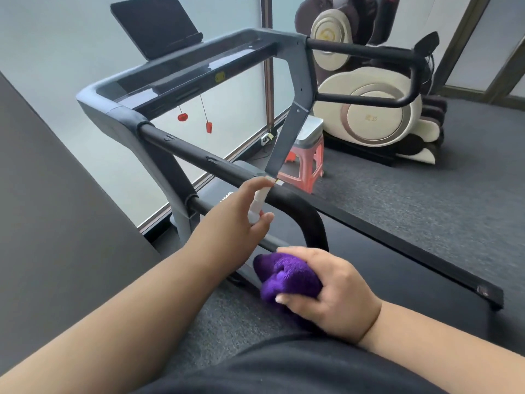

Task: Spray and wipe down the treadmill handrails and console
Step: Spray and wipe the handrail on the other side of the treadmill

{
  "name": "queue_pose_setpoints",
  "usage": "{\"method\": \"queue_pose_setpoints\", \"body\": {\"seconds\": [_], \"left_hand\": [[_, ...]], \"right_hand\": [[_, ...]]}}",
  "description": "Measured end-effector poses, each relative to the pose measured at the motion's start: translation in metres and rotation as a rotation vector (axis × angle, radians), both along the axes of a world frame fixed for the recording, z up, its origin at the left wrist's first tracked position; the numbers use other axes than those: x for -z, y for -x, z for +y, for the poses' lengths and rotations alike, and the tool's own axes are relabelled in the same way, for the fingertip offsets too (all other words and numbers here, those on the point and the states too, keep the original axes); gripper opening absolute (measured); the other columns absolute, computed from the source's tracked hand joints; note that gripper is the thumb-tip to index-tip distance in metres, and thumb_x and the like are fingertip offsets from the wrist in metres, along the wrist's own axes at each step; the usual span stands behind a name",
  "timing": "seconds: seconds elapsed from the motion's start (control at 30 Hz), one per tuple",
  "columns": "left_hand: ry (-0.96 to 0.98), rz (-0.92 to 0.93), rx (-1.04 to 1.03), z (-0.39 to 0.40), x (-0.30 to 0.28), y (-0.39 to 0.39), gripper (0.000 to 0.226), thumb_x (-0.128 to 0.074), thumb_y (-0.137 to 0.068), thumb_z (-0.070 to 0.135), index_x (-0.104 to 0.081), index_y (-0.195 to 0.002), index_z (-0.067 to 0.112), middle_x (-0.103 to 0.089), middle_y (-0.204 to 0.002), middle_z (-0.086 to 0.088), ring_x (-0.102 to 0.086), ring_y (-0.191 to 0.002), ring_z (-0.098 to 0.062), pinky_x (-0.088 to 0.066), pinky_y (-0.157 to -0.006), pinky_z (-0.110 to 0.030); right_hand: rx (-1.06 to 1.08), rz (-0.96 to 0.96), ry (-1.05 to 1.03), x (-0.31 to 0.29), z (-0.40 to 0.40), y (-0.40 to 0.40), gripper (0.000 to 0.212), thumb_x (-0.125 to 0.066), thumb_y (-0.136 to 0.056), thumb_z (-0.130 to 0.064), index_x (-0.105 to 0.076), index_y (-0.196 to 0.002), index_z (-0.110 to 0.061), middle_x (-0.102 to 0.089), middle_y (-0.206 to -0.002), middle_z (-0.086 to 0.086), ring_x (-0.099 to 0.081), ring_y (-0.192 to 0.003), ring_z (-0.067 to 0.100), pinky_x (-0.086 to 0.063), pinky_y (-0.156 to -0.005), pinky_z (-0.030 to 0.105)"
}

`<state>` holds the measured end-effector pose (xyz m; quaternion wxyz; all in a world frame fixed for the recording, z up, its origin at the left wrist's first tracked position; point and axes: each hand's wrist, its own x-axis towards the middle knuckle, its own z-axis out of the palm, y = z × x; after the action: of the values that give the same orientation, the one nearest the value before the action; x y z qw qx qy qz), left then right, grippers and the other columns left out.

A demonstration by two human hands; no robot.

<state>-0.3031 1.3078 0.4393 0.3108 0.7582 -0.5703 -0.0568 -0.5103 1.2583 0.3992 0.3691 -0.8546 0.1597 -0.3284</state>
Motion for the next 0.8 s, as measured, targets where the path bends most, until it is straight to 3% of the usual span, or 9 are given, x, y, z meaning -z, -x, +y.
{"method": "queue_pose_setpoints", "body": {"seconds": [0.07,0.17,0.3,0.4,0.5,0.63,0.7,0.8], "left_hand": [[0.013,0.032,-0.032,0.006,0.003,0.009,0.052,-0.062,-0.09,0.042,-0.032,-0.127,0.063,-0.06,-0.093,0.022,-0.056,-0.078,-0.001,-0.036,-0.066,-0.009],[0.049,0.103,-0.072,0.017,0.008,0.022,0.05,-0.062,-0.091,0.043,-0.034,-0.125,0.066,-0.057,-0.095,0.035,-0.057,-0.083,0.012,-0.04,-0.065,-0.014],[0.181,0.228,-0.141,0.039,0.022,0.037,0.05,-0.062,-0.09,0.043,-0.032,-0.12,0.071,-0.061,-0.095,0.025,-0.06,-0.071,0.0,-0.043,-0.059,-0.022],[0.244,0.257,-0.176,0.052,0.031,0.043,0.05,-0.064,-0.089,0.04,-0.037,-0.121,0.067,-0.062,-0.097,0.024,-0.061,-0.07,-0.002,-0.046,-0.061,-0.025],[0.246,0.261,-0.202,0.061,0.032,0.044,0.051,-0.065,-0.089,0.039,-0.037,-0.123,0.066,-0.063,-0.097,0.024,-0.062,-0.07,-0.002,-0.047,-0.061,-0.025],[0.269,0.268,-0.243,0.071,0.031,0.042,0.047,-0.061,-0.086,0.048,-0.036,-0.122,0.067,-0.064,-0.094,0.022,-0.061,-0.067,-0.004,-0.046,-0.06,-0.024],[0.285,0.285,-0.26,0.075,0.031,0.043,0.046,-0.057,-0.083,0.053,-0.037,-0.123,0.066,-0.063,-0.093,0.02,-0.06,-0.066,-0.004,-0.046,-0.06,-0.024],[0.28,0.323,-0.278,0.081,0.033,0.046,0.047,-0.056,-0.081,0.056,-0.038,-0.123,0.066,-0.062,-0.094,0.02,-0.058,-0.061,-0.003,-0.048,-0.058,-0.024]], "right_hand": [[0.097,-0.056,-0.034,-0.001,-0.003,0.01,0.049,-0.069,-0.082,-0.056,-0.058,-0.126,-0.039,-0.063,-0.122,-0.025,-0.059,-0.114,-0.004,-0.04,-0.098,0.013],[0.292,-0.167,-0.067,-0.008,-0.015,0.018,0.045,-0.063,-0.083,-0.055,-0.06,-0.121,-0.03,-0.065,-0.116,-0.021,-0.059,-0.109,-0.005,-0.039,-0.095,0.01],[0.464,-0.344,-0.1,-0.034,-0.039,0.006,0.058,-0.051,-0.088,-0.066,-0.058,-0.121,-0.019,-0.059,-0.113,-0.023,-0.054,-0.106,-0.013,-0.037,-0.093,0.008],[0.432,-0.34,-0.082,-0.061,-0.057,-0.027,0.047,-0.046,-0.092,-0.065,-0.053,-0.122,-0.029,-0.057,-0.115,-0.022,-0.052,-0.112,-0.008,-0.037,-0.097,0.013],[0.33,-0.071,0.038,-0.082,-0.069,-0.078,0.05,-0.05,-0.093,-0.06,-0.053,-0.129,-0.026,-0.055,-0.124,-0.01,-0.049,-0.116,0.01,-0.038,-0.101,0.029],[0.26,0.653,0.294,-0.092,-0.075,-0.141,0.054,-0.052,-0.09,-0.063,-0.048,-0.126,-0.022,-0.057,-0.124,0.004,-0.056,-0.112,0.032,-0.047,-0.089,0.045],[0.293,0.783,0.297,-0.092,-0.079,-0.158,0.061,-0.052,-0.089,-0.064,-0.044,-0.125,-0.016,-0.058,-0.123,0.009,-0.058,-0.11,0.038,-0.051,-0.085,0.048],[0.312,0.796,0.309,-0.091,-0.084,-0.173,0.066,-0.054,-0.087,-0.066,-0.045,-0.127,-0.013,-0.059,-0.123,0.01,-0.058,-0.109,0.038,-0.052,-0.085,0.049]]}}
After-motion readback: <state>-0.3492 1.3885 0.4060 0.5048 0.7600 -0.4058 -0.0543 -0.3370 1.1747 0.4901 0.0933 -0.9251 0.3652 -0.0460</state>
